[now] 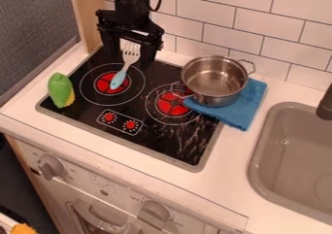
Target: Move the silver pot to the lower center of the stove
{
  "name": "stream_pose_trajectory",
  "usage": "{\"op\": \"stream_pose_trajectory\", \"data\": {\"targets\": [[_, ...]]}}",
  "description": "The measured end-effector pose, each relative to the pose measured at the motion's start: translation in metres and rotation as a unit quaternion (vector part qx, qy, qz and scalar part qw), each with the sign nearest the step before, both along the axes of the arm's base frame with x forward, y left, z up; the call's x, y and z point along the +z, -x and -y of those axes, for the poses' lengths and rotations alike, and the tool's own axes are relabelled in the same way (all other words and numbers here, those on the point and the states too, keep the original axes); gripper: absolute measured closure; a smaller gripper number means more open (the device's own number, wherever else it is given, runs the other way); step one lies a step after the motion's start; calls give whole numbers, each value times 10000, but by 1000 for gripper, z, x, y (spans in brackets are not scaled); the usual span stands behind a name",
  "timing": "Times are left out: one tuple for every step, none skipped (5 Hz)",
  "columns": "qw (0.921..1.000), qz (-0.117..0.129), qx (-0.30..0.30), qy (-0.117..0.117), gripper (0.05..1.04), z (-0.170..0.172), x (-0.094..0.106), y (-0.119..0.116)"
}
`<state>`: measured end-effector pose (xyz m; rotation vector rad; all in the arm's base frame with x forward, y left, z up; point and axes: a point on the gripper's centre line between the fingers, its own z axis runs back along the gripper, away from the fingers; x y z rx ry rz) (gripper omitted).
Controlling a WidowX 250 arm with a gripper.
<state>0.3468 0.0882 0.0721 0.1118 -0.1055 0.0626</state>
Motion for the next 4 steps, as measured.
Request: {"op": "stream_pose_trajectory", "data": {"targets": [[9998, -175, 0, 63, 83, 2, -12, 1], [9989, -56, -431, 154, 83, 27, -9, -22], [9965, 30, -803, 224, 83, 54, -8, -44], [9954, 90, -910, 271, 83, 68, -7, -57]]}}
